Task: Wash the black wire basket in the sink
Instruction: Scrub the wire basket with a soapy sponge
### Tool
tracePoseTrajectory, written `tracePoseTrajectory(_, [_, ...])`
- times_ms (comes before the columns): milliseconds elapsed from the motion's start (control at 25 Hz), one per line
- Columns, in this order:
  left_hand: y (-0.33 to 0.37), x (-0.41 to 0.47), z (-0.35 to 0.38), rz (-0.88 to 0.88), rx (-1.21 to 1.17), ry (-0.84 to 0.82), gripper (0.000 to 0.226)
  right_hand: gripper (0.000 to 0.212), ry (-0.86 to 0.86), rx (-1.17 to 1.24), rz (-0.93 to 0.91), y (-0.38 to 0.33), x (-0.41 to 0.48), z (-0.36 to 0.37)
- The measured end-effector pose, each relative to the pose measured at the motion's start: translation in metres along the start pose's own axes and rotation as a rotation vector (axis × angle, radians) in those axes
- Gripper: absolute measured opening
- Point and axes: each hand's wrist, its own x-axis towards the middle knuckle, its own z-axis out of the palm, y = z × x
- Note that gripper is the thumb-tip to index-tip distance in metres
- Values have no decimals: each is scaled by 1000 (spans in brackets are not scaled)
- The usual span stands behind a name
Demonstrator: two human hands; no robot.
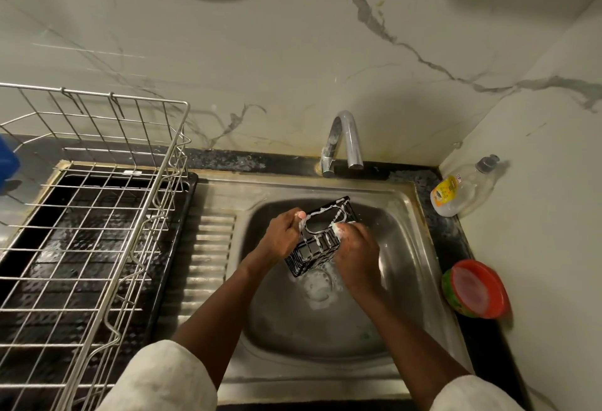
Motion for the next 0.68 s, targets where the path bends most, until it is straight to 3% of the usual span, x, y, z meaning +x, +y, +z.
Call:
tracePoseTrajectory(200, [-1, 2, -4, -11, -10, -12, 36, 31, -110, -27, -245, -2, -5, 4])
tracePoseTrajectory(320, [0, 0, 0, -18, -36, -25, 37, 36, -24, -25, 25, 14, 9, -13])
tracePoseTrajectory(400, [-1, -2, 2, -12, -37, -30, 38, 36, 16, -11, 72, 5, 26, -13])
tracePoseTrajectory(560, [-1, -4, -2, -4, -54, -46, 26, 44, -327, -51, -214, -40, 39, 18])
tracePoseTrajectory(680, [-1, -5, -2, -8, -69, -61, 29, 44, -335, -124, -120, -24, 47, 17])
